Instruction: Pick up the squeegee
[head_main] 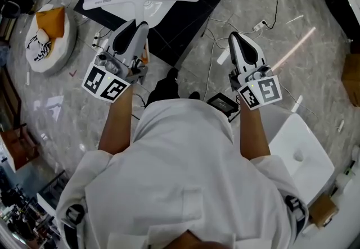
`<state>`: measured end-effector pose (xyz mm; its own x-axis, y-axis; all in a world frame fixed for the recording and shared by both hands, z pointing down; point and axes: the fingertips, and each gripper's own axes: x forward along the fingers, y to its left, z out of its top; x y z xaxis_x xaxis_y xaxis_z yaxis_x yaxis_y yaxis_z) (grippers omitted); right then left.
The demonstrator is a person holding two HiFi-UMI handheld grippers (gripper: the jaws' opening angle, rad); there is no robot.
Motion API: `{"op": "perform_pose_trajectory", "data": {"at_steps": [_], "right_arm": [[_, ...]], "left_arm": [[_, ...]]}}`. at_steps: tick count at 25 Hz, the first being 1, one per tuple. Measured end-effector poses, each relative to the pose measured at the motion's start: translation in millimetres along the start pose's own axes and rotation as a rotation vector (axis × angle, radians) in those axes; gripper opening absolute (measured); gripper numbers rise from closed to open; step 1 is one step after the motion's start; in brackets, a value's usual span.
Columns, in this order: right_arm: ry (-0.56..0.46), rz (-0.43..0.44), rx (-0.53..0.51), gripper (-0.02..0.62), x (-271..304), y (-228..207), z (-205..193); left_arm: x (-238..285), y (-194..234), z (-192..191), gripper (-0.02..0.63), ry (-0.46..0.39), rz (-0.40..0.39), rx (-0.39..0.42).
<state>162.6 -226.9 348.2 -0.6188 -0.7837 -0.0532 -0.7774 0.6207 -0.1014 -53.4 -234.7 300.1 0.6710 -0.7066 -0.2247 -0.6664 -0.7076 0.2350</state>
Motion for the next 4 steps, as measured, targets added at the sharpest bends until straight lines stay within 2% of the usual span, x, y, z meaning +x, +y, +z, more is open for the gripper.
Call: {"op": "perform_pose_trajectory", "data": {"at_steps": [4], "right_arm": [[0.006, 0.008, 0.007, 0.014, -2.6, -2.7, -5.4]], "left_arm": [[2.8, -1.7, -8.8, 0.069, 0.023, 0.003, -0.008]]}}
